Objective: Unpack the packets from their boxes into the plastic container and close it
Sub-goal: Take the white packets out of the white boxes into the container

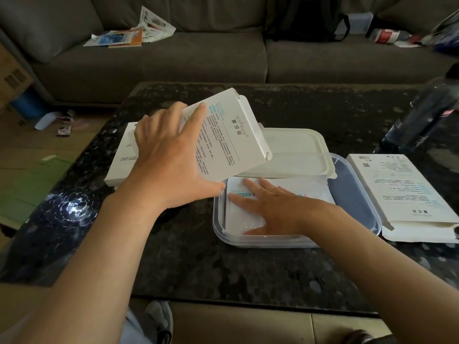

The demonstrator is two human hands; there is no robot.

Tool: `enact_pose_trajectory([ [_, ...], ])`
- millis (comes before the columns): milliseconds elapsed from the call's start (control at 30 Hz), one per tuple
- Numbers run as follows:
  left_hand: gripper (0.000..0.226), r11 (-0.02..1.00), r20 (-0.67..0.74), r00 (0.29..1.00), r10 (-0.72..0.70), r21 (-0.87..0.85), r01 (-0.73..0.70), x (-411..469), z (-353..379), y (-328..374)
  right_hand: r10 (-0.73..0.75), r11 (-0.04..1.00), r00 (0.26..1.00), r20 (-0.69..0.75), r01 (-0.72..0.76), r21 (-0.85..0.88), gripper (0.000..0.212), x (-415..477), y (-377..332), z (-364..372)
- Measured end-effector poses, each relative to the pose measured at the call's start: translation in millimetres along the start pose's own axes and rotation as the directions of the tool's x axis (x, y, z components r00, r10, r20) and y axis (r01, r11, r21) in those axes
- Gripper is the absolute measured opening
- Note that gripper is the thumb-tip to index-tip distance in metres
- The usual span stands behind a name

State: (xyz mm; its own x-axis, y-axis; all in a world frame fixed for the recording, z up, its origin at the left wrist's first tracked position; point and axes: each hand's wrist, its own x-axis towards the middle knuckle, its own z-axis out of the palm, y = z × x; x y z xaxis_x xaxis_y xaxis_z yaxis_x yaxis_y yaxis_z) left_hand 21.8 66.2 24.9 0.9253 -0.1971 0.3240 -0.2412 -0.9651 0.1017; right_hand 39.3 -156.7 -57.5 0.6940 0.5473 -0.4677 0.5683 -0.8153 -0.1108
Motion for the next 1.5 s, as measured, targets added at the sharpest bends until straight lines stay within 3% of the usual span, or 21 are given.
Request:
enact_pose_trajectory([
  [233,0.121,1.000,0.011,1.000,0.016,-0.005,-0.016,0,-1,-1,-0.009,1.000,1.000,-0.017,0.008,-0.009,0.086,-3,-2,-3],
  [367,0.121,0.999,0.012,0.999,0.042,-0.029,-0.041,-1,-2,0,0.044,0.972,0.994,-0.096,-0.020,0.233,0.090,-23,-8,-21],
  [433,0.119,0.998,0.003,0.999,0.048,-0.044,-0.048,-1,-4,-1,0.108,0.936,0.986,-0.124,-0.059,0.348,0.070,-39,-7,-39],
  [533,0.117,0.995,-0.024,0.997,0.076,-0.068,-0.078,-2,-5,-2,0.163,0.874,0.946,-0.280,-0.007,0.486,0.009,-63,-1,-69],
  [567,0.117,0.993,-0.030,0.995,0.090,-0.073,-0.092,-2,-5,-1,0.192,0.825,0.923,-0.333,0.032,0.565,0.005,-70,2,-75],
  [667,0.117,0.987,-0.033,0.991,0.127,-0.096,-0.129,-1,-6,3,0.302,0.656,0.841,-0.448,0.157,0.738,0.006,-85,5,-85],
  [767,0.116,0.977,-0.033,0.985,0.168,-0.127,-0.170,-3,-6,9,0.380,0.604,0.769,-0.513,0.213,0.767,0.006,-82,5,-83],
  [833,0.117,0.969,-0.034,0.978,0.204,-0.137,-0.206,-4,-5,14,0.405,0.572,0.767,-0.498,0.212,0.792,0.015,-77,5,-80],
  [933,0.117,0.958,-0.036,0.967,0.252,-0.133,-0.255,-5,-1,22,0.410,0.617,0.779,-0.475,0.147,0.773,0.020,-70,5,-77],
  [1167,0.119,0.949,-0.035,0.953,0.301,-0.085,-0.302,-6,5,33,0.461,0.755,0.732,-0.502,-0.026,0.656,0.022,-57,11,-68],
  [1367,0.117,0.956,-0.046,0.959,0.280,-0.074,-0.283,-6,5,30,0.448,0.700,0.757,-0.476,0.034,0.713,0.011,-59,13,-71],
  [1500,0.116,0.961,-0.039,0.964,0.263,-0.073,-0.266,-5,5,26,0.482,0.656,0.735,-0.477,0.058,0.752,0.020,-60,15,-71],
])
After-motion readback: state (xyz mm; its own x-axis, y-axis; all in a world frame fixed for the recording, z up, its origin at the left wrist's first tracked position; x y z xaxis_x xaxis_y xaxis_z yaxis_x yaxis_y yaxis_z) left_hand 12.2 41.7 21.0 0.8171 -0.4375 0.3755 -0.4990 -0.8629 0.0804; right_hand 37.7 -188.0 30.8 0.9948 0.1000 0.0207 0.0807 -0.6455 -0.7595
